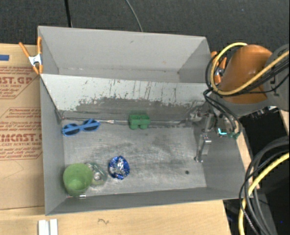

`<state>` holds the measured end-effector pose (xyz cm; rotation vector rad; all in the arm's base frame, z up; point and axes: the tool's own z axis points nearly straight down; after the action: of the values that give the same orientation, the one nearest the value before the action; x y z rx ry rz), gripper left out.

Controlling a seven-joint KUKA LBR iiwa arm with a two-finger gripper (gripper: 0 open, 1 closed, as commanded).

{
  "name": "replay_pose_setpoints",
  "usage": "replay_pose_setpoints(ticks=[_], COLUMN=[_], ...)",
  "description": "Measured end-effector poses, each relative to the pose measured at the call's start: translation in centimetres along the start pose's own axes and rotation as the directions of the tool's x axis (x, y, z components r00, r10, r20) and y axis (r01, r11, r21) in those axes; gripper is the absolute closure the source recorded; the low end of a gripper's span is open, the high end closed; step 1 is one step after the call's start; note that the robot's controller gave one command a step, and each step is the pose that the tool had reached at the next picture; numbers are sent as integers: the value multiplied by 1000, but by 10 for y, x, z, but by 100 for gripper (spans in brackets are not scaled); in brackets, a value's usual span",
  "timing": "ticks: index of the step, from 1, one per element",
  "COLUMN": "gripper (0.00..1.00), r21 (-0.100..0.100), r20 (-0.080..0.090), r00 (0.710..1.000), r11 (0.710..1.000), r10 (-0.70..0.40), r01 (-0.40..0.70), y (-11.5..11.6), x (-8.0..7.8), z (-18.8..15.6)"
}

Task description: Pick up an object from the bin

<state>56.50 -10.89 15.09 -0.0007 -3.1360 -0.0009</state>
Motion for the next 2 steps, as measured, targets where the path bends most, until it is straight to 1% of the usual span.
replay_pose_setpoints(ticks=[1,2], gripper=[0,0], r21=[-3,-3], r20=[2,11], r00=[1000,992], r11=[1000,992], r10=[-6,-128], r01=[6,128], y=[63,214], x=[7,-22], z=[40,21])
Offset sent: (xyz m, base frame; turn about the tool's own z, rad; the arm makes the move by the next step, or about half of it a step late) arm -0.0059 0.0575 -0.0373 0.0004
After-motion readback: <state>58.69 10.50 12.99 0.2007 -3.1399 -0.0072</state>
